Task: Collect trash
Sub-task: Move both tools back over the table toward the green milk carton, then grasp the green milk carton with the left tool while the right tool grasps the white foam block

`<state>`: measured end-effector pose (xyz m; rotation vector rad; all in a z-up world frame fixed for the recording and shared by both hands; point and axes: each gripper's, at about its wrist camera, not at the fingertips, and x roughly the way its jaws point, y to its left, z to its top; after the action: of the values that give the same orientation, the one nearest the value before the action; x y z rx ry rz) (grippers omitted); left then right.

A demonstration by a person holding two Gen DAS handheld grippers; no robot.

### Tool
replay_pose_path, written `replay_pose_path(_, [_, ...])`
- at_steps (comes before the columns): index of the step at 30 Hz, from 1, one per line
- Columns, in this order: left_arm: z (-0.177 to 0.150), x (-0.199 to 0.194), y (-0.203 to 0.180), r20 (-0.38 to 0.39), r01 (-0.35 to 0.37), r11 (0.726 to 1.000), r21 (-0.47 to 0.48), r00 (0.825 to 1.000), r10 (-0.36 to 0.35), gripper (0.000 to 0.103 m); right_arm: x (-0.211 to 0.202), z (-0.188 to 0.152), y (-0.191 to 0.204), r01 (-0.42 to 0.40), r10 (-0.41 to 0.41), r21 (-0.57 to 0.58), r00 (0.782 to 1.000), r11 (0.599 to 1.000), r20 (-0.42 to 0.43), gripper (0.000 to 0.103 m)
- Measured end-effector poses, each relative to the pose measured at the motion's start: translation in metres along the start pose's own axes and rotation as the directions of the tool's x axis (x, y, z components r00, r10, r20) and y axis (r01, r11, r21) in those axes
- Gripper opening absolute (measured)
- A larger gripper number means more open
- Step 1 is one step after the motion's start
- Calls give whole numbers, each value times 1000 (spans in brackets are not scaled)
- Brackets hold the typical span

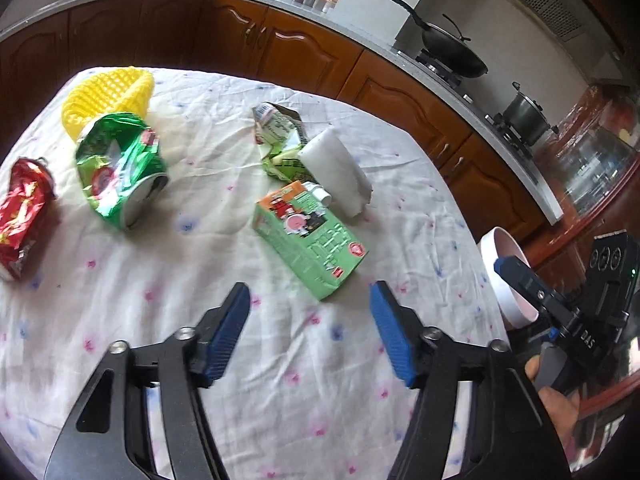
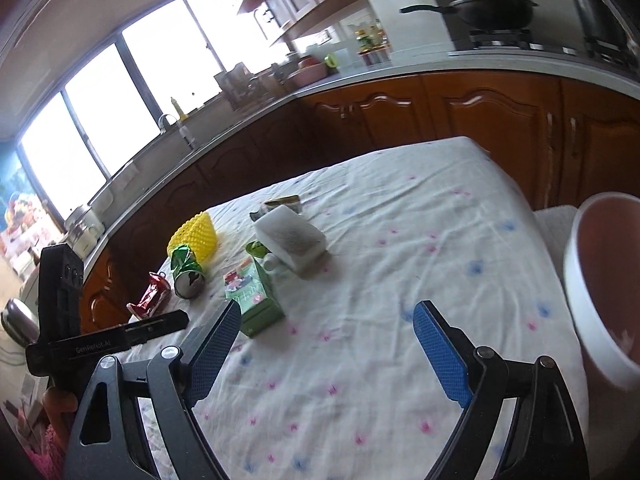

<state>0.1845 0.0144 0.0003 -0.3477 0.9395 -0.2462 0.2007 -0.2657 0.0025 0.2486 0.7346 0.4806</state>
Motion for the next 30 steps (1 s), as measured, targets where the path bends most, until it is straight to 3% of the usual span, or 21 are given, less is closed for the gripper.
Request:
replay_pose_path(2, [6,8,-7,0,1,1000,2,1000,-1,76,5,7,-1,4,-4,-4,1000,1000,-1,89])
replay_pose_path(5, [17,26,-21,-3,-24,1000,18,1000,24,80,9,16,-3,4,-4,7,1000,1000,13,89])
replay_pose_path(12, [28,76,-37,-44,-223,970,100,973,228,82,18,25,-14,3,-4,47,1000,999,23,89])
replay_pose_path(14, [24,76,-34,-39,-228,966,121,971,234,79,24,27,-15,-2,1,51,1000,999,17,89])
replay_pose_path(16, [20,70,-28,-32,-231,961,150,971,238,70,29,30,-14,-8,7,41,1000,999,11,89])
replay_pose_path(19, [14,55,-12,-47,-177,969,172,981,187,61,41,36,-7,-30,30,-4,1000,1000,-7,89])
replay_pose_path(25, [12,19,19,-20,-130,975,181,991,136,60,82,45,19,-114,98,-181,991,977,-93,89])
replay_pose_path(30, [11,19,19,-11,-149,968,201,988,154,60,127,46,43,-108,50,-357,984,928,-169,89])
